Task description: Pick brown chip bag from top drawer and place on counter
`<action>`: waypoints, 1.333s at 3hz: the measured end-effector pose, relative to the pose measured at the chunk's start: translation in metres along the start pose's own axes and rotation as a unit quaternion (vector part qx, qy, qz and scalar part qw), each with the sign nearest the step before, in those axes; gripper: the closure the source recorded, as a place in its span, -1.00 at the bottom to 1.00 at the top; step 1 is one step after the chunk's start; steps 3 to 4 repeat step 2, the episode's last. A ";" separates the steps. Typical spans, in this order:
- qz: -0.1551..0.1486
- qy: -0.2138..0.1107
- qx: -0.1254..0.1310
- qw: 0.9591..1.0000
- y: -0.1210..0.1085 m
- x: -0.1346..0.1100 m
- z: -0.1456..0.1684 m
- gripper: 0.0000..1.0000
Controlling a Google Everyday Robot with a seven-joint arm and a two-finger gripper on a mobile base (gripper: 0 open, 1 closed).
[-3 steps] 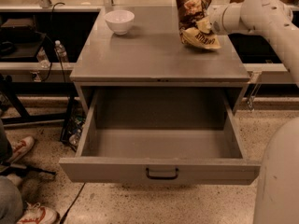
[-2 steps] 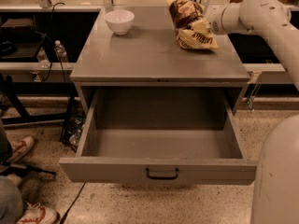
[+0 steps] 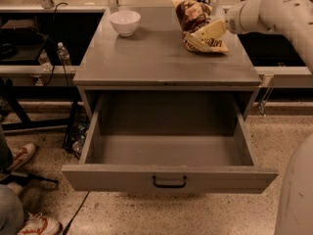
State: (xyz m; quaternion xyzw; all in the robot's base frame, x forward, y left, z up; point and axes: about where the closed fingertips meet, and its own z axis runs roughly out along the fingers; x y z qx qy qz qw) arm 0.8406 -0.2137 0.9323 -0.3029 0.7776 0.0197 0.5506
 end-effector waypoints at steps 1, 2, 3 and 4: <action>-0.006 -0.006 0.048 0.999 -0.014 -0.008 -0.059 -1.00; -0.007 0.000 0.036 0.999 -0.004 -0.002 -0.048 -1.00; -0.007 0.000 0.036 0.999 -0.004 -0.002 -0.048 -1.00; -0.007 0.000 0.036 0.999 -0.004 -0.002 -0.048 -1.00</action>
Offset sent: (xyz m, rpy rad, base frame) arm -0.0282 -0.0232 0.0277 -0.0155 -0.0453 -0.0565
